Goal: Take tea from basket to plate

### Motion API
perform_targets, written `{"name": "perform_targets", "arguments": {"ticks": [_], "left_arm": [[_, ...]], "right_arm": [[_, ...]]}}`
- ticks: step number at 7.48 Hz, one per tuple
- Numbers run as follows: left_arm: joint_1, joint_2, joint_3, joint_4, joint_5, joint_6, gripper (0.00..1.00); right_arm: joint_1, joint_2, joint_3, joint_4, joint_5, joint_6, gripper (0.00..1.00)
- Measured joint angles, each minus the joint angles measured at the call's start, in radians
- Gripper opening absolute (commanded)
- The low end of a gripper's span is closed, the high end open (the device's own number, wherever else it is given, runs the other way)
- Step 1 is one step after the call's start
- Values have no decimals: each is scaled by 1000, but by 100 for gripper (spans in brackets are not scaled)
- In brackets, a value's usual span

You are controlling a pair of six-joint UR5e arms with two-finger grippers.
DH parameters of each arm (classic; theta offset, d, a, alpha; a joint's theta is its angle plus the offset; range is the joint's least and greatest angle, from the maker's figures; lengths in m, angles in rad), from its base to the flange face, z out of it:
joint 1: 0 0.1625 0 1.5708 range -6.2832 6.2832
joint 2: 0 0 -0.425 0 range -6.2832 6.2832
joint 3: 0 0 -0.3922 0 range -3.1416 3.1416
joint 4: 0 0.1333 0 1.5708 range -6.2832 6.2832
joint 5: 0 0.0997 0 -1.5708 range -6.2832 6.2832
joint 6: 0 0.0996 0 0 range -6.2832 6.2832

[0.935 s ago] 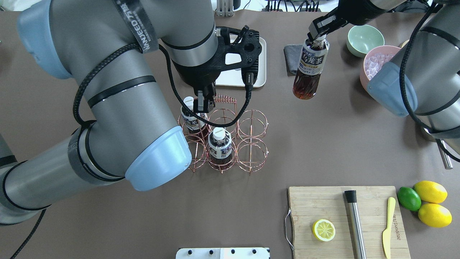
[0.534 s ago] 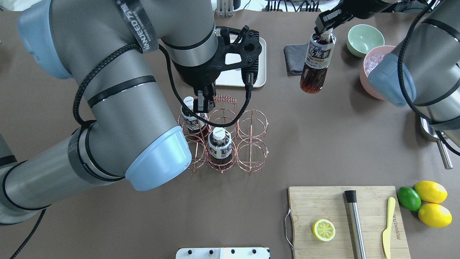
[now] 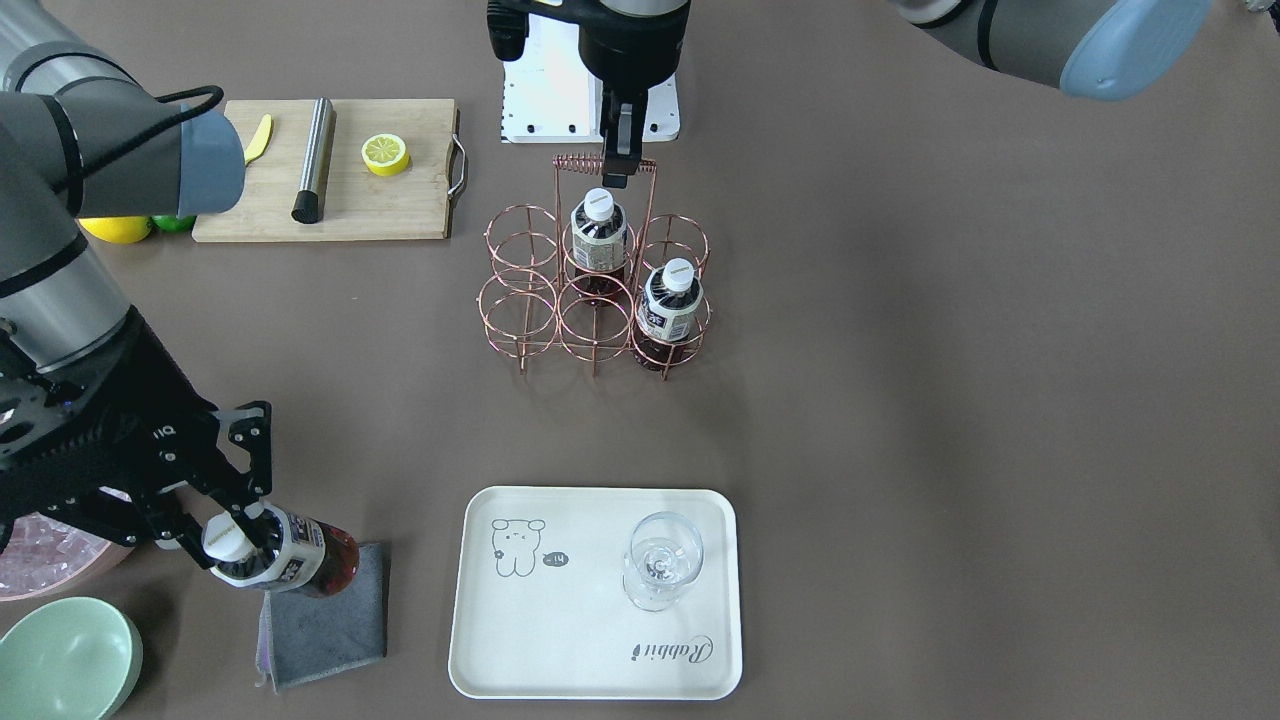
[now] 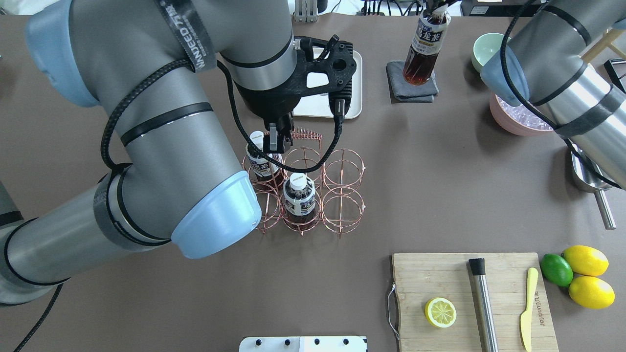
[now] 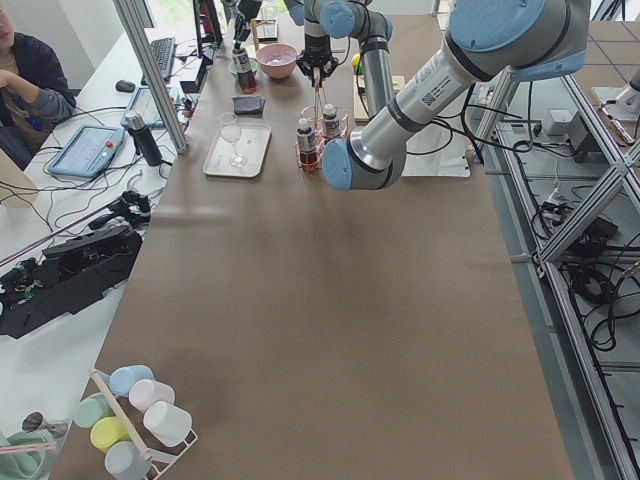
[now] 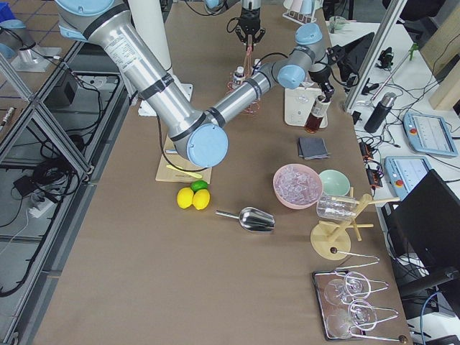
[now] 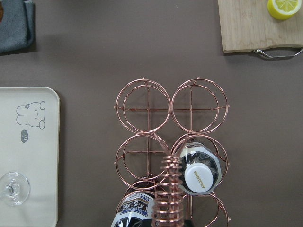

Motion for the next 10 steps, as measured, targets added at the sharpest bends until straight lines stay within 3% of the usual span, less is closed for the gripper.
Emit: {"name": "perform_targets", "arguments": {"ticks": [3,7,10], "left_arm": [[0,1,2,-1,0,-1,0],[-8,1,2,0,1,-1,0],[-97,-3,-18,26,1,5,0]], "right_arm": [[-69,65,-140,142,-129,131,0],[-147,160,-211,147,-233,251,0],[-163,188,-232,124,-267,269,0]]}}
